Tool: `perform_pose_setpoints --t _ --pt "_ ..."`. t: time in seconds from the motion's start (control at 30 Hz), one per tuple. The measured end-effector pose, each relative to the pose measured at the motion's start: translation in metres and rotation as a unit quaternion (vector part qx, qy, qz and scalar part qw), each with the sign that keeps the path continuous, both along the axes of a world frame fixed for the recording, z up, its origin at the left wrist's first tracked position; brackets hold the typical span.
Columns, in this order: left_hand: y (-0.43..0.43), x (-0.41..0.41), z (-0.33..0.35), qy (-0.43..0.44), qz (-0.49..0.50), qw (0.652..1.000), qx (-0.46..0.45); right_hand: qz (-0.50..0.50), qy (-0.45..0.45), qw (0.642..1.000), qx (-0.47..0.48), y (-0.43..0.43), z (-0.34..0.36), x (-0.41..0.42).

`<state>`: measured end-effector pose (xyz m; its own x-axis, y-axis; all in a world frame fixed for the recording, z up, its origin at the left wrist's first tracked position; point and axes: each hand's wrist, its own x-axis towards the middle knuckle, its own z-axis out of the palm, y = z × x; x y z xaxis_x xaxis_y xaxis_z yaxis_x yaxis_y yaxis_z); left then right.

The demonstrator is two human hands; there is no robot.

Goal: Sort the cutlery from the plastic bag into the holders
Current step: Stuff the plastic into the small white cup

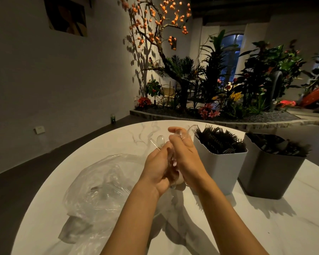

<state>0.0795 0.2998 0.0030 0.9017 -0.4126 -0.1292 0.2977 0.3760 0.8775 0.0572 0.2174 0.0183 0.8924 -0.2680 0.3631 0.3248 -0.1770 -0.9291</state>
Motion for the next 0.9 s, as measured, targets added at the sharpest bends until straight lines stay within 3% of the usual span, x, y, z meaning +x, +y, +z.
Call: perform_pose_setpoints --t 0.17,0.33,0.4,0.67,0.83,0.9 --pt "0.004 0.0 0.004 0.035 -0.005 0.999 -0.011 -0.042 -0.067 0.997 0.026 -0.003 0.007 -0.002" --pt "0.012 0.007 0.005 0.073 -0.006 0.996 -0.044 0.004 -0.114 0.987 0.112 -0.009 0.02 -0.008" --pt "0.015 0.01 0.006 0.074 -0.002 0.996 -0.048 -0.01 -0.119 0.988 0.098 -0.012 0.023 -0.007" --pt "0.025 0.019 0.003 0.094 -0.02 0.993 -0.063 -0.048 -0.125 0.983 0.126 -0.019 0.023 0.018" --pt "0.036 0.024 0.002 0.118 -0.021 0.987 -0.11 -0.059 -0.062 0.996 0.009 -0.02 0.015 0.046" --pt "0.036 0.024 0.003 0.12 -0.028 0.985 -0.116 -0.08 -0.024 0.996 0.018 -0.019 0.012 0.053"
